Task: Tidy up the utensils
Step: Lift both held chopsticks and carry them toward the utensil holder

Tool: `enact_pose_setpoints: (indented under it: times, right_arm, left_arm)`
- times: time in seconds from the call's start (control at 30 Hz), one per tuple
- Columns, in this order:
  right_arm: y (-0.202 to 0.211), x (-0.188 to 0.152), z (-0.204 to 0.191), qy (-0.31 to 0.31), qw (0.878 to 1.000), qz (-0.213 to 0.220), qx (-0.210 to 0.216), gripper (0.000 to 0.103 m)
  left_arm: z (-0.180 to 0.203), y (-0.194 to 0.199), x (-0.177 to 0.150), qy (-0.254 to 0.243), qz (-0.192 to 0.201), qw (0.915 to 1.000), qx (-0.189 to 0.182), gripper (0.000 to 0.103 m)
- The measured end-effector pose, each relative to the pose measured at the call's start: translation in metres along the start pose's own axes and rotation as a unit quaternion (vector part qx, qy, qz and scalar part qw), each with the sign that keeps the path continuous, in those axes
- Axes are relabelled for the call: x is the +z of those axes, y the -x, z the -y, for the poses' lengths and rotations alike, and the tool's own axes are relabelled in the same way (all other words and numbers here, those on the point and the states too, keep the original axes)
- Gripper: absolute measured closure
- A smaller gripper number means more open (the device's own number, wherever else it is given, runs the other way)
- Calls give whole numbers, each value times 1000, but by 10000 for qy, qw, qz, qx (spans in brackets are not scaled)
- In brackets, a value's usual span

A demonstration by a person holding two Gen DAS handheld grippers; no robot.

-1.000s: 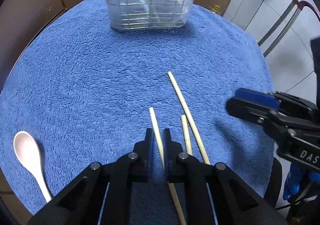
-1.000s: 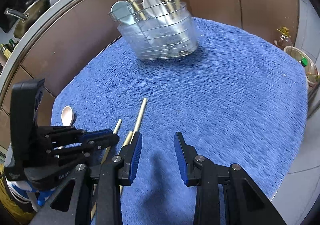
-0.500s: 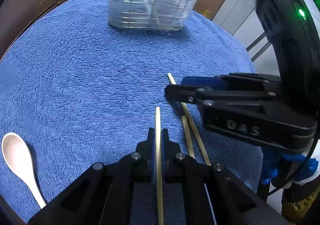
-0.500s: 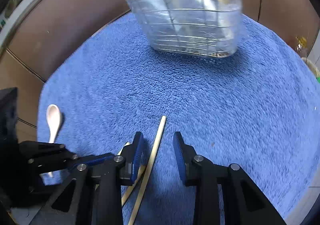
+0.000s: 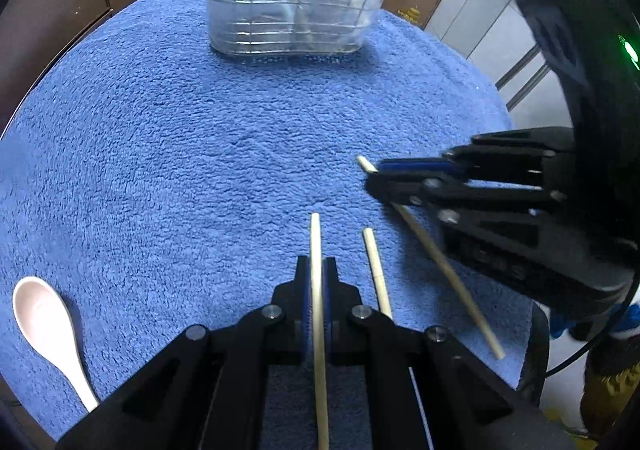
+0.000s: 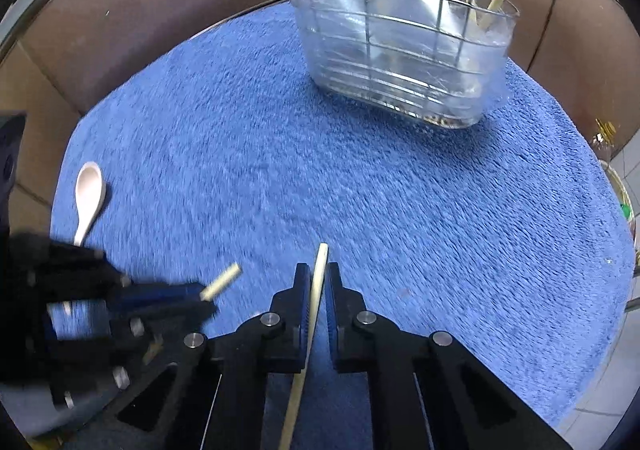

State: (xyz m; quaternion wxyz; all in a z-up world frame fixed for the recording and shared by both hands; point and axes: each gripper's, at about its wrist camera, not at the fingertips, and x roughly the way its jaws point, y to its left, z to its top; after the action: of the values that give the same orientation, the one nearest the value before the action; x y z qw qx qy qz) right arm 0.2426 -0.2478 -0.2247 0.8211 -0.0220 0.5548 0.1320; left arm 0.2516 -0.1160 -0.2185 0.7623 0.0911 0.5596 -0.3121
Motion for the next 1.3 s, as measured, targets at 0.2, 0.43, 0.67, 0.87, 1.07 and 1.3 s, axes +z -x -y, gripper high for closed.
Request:
enact_pose_setpoints:
  times: [0.2,0.43,0.67,0.87,1.07,1.3]
  right_arm:
    - [11,-22,12,429,9985,-297,-140,95]
    - [9,-16,10,688,9961,-502,-249,95]
    - [7,-10,13,570,9970,-511,-119,95]
    - [10,-15,9,362,9990,-264,-87,97]
    - [55,-30,14,112,9982,534,233,97]
    - [114,-47,8,-155,9868,1547,462,97]
  left_arm:
    - [10,-7,11,-362,-450,9982,155,97]
    - [20,-26,39,-369,-886,9952,200,96]
    - [37,-31,45,-491,-773,9947,462,96]
    - [53,-33,38,-581,-497,9944,727,98]
    - [64,-2,16,-662,306,9917,1056,99]
    - [81,58,4,-571,1492,9775,1374,99]
